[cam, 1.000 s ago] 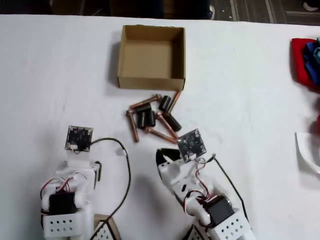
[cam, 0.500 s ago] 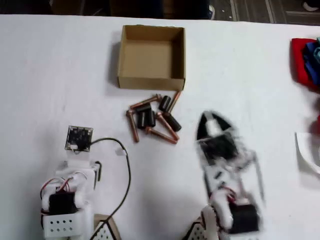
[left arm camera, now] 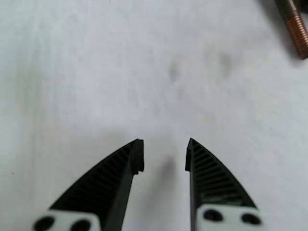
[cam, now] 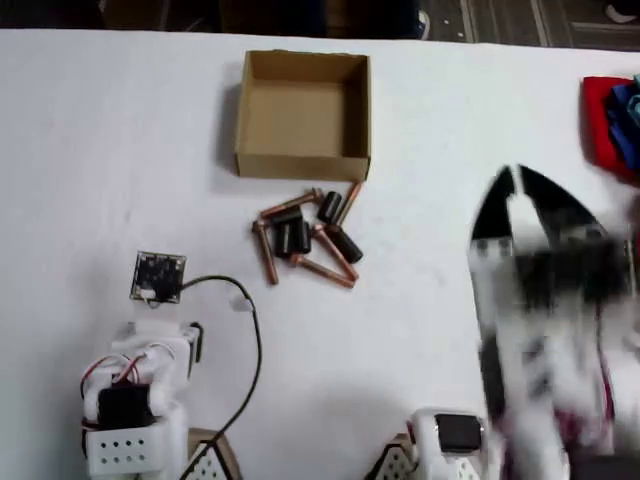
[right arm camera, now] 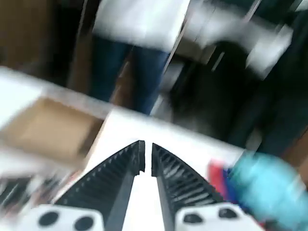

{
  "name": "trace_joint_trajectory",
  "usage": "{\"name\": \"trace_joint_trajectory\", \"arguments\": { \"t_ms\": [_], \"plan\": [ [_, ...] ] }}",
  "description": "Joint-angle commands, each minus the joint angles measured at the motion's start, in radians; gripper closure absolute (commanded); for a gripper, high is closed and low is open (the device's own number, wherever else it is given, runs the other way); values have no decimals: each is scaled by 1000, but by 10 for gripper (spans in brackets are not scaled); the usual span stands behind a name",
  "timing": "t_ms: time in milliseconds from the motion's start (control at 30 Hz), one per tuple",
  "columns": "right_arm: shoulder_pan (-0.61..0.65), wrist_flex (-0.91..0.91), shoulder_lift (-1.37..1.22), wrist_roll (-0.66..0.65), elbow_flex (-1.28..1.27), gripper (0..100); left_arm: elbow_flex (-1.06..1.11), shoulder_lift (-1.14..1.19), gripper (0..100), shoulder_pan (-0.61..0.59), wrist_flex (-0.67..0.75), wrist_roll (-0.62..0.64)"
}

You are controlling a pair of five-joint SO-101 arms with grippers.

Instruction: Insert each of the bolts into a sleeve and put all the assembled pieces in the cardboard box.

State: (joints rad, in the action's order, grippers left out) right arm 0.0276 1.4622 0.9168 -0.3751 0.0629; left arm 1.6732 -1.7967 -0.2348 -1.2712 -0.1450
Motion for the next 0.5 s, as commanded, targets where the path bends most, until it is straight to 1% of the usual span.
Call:
{"name": "trace_joint_trajectory", "arguments": {
  "t_ms": [0,67,167,200,233,333,467],
  "plan": [
    [64,237,-355,72,192,961,22,-2,834,5,-3,0],
    [125,271,-484,91,222,901,22,-2,834,5,-3,0],
    [225,278,-664,129,209,767,22,-2,834,5,-3,0],
    [259,277,-720,133,203,739,22,-2,834,5,-3,0],
    [292,274,-774,137,196,732,22,-2,834,5,-3,0],
    [369,232,-932,143,192,758,22,-2,834,5,-3,0],
    [372,91,-1133,137,195,775,22,-2,834,5,-3,0]
  ]
}}
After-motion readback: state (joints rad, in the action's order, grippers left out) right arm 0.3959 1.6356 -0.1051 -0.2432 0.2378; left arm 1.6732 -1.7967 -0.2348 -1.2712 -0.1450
